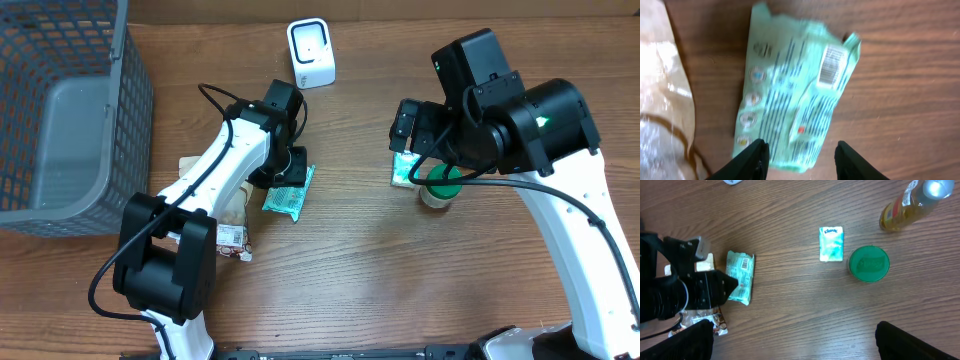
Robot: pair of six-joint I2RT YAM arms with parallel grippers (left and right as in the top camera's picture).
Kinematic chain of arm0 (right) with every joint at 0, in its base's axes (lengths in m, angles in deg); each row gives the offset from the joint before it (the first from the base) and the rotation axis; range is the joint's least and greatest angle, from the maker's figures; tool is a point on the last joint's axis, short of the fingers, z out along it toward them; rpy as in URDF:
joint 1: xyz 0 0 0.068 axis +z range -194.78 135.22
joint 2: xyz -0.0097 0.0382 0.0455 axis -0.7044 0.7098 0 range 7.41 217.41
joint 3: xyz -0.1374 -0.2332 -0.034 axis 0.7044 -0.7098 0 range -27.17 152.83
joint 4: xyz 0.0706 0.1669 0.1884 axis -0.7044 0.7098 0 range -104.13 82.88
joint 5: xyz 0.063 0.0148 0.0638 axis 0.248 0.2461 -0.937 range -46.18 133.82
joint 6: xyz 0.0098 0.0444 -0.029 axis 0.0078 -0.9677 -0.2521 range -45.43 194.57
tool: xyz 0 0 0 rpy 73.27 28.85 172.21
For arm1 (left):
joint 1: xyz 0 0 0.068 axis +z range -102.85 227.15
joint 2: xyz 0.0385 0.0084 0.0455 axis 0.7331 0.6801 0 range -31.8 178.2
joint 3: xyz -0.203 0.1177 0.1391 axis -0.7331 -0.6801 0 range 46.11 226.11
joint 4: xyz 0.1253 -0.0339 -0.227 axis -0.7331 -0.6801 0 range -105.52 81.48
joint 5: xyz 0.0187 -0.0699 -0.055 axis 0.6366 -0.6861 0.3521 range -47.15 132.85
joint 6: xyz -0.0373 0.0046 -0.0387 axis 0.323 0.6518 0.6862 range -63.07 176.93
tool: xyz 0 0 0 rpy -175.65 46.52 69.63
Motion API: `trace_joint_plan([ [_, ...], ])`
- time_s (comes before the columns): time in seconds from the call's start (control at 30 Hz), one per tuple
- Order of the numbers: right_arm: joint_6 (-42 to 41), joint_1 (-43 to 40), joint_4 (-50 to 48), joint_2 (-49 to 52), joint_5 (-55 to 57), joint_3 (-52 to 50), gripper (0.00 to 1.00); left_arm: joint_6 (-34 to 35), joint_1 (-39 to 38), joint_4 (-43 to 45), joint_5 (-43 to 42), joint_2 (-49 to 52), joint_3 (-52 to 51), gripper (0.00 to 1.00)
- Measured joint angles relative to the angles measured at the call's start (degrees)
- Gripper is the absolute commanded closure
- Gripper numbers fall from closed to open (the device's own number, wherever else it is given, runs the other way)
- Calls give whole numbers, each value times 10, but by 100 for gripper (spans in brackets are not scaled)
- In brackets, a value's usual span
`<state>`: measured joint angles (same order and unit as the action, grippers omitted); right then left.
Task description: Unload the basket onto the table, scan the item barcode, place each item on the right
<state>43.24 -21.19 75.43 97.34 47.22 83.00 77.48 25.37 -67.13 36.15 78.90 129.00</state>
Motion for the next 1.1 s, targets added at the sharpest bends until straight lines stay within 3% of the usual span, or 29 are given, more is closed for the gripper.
trace_joint_plan([
  [0.1, 0, 0, 0, 0, 0, 0, 0, 0, 0, -15, 0, 0, 0, 47],
  [0.37, 0, 0, 0, 0, 0, 0, 0, 16, -2, -57, -17, 0, -10, 48],
  [0.5, 0, 0, 0, 0, 0, 0, 0, 19, -15, -60, -37, 0, -10, 59],
  [0.73, 0, 0, 0, 0, 0, 0, 0, 37, -45, -57, -53, 0, -11, 67],
  [0.9, 0, 0, 0, 0, 0, 0, 0, 57, -71, -37, -54, 0, -11, 86],
  [1.1, 0, 0, 0, 0, 0, 0, 0, 71, -98, -10, -56, 0, -20, 90],
])
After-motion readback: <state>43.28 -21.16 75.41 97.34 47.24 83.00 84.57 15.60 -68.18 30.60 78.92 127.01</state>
